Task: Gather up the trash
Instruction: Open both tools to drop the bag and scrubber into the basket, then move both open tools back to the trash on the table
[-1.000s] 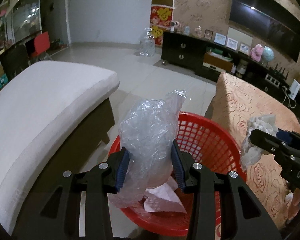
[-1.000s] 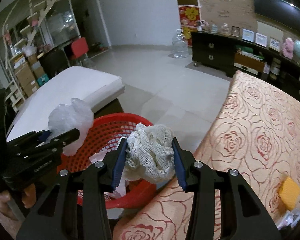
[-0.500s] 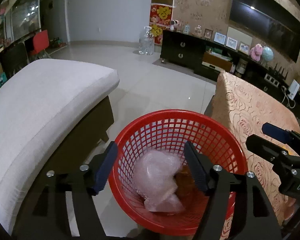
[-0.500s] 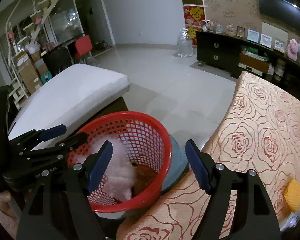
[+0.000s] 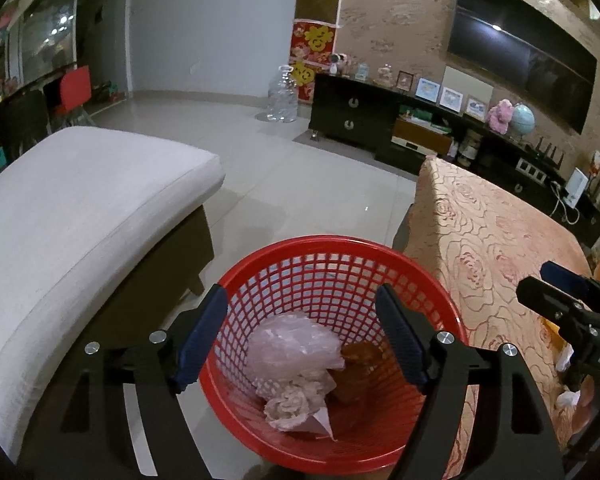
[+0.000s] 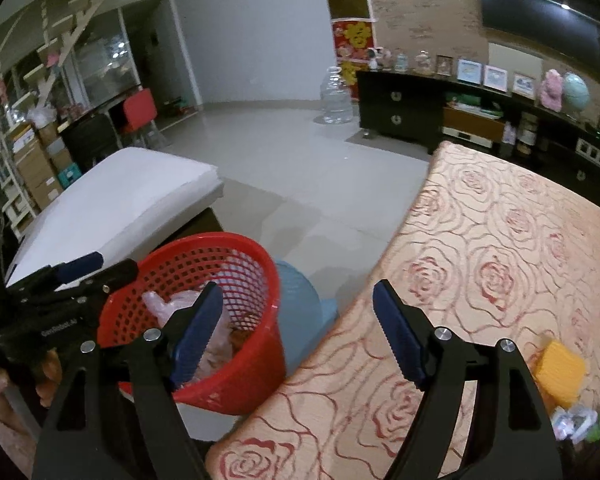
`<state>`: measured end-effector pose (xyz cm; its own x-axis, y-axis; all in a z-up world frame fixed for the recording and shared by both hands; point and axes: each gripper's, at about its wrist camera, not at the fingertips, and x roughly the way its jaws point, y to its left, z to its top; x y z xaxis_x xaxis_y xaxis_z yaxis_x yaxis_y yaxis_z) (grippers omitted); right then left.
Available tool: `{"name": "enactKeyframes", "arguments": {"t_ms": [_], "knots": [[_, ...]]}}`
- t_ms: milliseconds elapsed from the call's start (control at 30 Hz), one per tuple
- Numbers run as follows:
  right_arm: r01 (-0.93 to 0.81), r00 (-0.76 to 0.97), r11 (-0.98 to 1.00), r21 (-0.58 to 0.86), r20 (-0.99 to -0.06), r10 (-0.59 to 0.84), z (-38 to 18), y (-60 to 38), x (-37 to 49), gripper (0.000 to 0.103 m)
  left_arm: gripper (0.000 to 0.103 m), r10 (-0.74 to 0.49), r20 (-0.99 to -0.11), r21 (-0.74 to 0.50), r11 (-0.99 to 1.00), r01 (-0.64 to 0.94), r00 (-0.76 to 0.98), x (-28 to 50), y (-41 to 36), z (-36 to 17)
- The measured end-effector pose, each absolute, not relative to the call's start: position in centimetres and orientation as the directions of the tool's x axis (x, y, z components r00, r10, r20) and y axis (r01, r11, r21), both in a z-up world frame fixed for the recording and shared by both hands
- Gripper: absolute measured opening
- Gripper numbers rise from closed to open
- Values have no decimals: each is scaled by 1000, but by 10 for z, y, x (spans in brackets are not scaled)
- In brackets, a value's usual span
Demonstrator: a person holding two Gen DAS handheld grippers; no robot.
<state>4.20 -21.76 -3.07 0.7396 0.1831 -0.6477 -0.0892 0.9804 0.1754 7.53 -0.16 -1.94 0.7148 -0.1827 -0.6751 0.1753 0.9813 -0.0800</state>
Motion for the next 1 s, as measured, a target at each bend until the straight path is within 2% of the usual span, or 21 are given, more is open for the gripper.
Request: {"name": "enactKeyframes", "arguments": {"t_ms": [233,600,1000], "knots": [[-2,748,988,153,-656,102,-34,-251,12,78,74,-214,-667,-85,973,212,714,72,-18,-16],[256,744,959,118,-658,-117,-37,-355,-62,79,74,-292,-651,-79,944,320,701,57,-69,-12],[491,683,862,122,-668,-295,-54,-433,-132,79,78,-361,-653,37,863,505,665,20,-157,-28]]}}
